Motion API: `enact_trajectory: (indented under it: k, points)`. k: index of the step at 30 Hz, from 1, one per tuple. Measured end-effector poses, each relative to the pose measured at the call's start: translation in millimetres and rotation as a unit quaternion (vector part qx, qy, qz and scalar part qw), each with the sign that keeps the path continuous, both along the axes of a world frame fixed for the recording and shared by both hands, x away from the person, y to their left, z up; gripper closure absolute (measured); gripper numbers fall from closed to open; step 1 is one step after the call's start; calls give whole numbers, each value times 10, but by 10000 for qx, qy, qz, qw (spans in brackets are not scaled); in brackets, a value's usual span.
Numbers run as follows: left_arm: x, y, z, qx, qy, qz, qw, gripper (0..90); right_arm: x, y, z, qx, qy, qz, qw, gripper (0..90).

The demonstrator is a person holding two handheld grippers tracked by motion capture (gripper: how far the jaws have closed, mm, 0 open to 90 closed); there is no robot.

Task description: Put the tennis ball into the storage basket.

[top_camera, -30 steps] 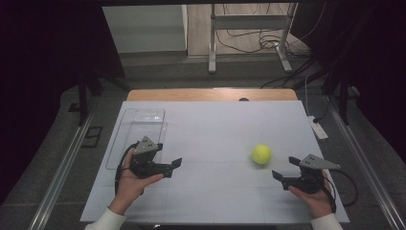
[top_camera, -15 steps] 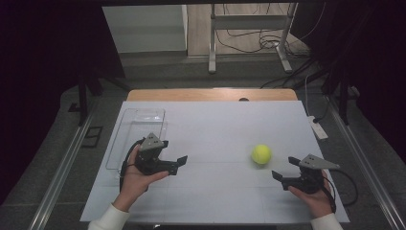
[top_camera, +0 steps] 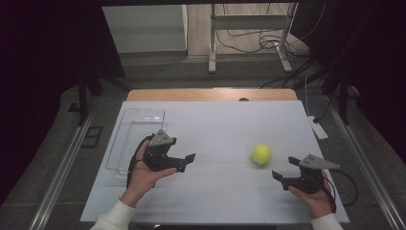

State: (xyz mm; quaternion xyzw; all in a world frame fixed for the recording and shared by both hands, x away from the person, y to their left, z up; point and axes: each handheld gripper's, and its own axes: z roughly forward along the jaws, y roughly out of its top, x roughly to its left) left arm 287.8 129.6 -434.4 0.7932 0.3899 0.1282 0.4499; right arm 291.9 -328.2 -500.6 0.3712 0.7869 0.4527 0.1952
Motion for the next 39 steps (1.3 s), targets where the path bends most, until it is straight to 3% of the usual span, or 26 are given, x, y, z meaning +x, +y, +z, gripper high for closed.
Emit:
enact_trajectory:
  k: [39]
  points:
    - [186,-277,40,-42,67,-249,9997,105,2,-2,-4,-17,-4,18,10000,115]
